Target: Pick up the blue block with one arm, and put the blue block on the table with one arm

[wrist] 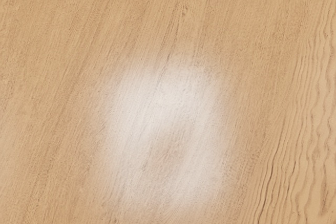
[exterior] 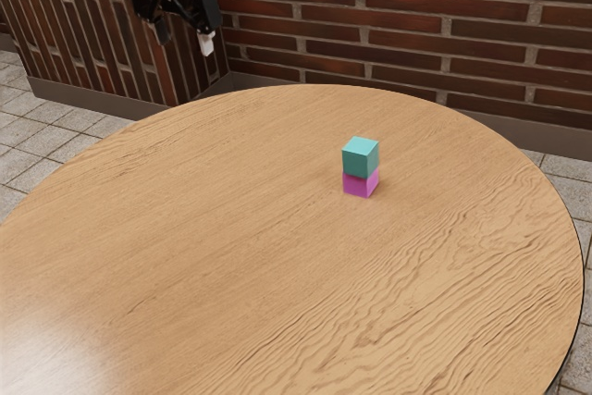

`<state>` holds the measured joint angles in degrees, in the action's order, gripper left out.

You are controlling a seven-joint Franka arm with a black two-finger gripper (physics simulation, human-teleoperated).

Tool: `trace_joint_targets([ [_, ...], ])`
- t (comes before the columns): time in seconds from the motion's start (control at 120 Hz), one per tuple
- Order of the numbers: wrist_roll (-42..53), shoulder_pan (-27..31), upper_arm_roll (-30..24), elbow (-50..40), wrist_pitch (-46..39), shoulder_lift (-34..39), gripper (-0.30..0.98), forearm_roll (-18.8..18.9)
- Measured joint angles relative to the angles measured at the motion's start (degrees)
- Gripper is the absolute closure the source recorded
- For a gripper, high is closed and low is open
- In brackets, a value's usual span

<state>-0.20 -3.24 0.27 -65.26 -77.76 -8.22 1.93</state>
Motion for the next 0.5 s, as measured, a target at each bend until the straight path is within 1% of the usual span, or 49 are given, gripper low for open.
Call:
trace_joint_targets([
  [0.067, 0.0, -1.7, 0.0, 0.0, -1.9, -1.5, 0.00, -0.5],
  [0.142, -0.1, -2.2, 0.1, -0.2, -3.6, -3.0, 0.00, -2.0],
  [0.2, 0.0, -2.2, 0.2, -0.3, -5.8, -6.1, 0.00, -2.6],
  [0.292, 0.0, -2.4, 0.3, -0.5, -10.3, -13.3, 0.00, -2.9],
  [0.392, 0.0, -2.7, 0.3, -0.6, -14.5, -19.4, 0.00, -3.1],
  [0.5, 0.0, -5.5, 0.4, 0.1, -20.0, -23.8, 0.00, -3.5],
])
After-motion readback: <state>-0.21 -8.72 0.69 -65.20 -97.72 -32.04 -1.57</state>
